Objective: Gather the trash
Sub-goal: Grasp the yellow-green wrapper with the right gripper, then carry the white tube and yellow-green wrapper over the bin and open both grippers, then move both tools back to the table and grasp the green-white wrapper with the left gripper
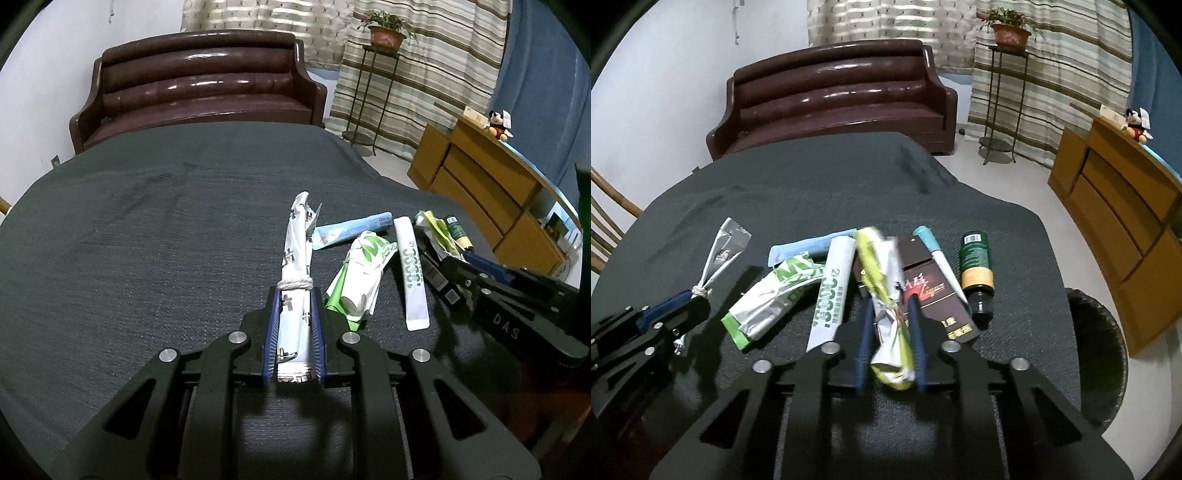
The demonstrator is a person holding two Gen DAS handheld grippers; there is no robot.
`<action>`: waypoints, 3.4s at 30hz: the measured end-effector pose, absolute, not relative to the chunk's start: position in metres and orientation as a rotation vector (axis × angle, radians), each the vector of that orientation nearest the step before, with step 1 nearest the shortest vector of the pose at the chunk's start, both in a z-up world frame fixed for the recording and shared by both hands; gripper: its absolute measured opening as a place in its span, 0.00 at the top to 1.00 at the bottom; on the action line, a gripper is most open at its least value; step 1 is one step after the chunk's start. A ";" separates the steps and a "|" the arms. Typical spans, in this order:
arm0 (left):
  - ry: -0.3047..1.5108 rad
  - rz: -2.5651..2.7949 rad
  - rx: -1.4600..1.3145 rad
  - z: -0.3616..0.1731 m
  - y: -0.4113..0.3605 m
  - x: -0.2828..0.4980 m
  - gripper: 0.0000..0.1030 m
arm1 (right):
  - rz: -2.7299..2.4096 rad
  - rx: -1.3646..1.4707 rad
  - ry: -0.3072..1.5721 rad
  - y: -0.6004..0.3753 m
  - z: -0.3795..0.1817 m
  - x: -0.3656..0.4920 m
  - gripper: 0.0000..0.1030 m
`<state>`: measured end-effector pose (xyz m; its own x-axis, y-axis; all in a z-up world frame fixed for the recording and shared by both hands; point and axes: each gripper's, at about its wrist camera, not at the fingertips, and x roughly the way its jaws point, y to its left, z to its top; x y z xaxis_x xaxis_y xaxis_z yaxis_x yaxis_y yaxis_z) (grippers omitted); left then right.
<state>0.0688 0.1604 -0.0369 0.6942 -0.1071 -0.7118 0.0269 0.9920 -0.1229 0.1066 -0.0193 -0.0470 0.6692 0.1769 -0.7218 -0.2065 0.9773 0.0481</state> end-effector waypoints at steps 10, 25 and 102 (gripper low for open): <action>0.760 -0.101 -0.117 -0.025 0.140 0.059 0.84 | 0.210 0.001 0.760 -0.040 -0.038 0.087 0.83; 0.730 -0.245 -0.066 -0.016 0.042 0.048 0.84 | 0.071 0.061 0.689 -0.131 -0.030 0.060 0.83; 0.699 -0.143 0.050 -0.022 0.003 0.065 0.42 | 0.038 0.151 0.684 -0.186 -0.054 0.069 0.24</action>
<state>0.0653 0.0031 -0.0220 0.7562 -0.1140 -0.6443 0.1476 0.9891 -0.0018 0.0690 -0.1864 -0.0543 0.7746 0.0851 -0.6267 0.0143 0.9883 0.1519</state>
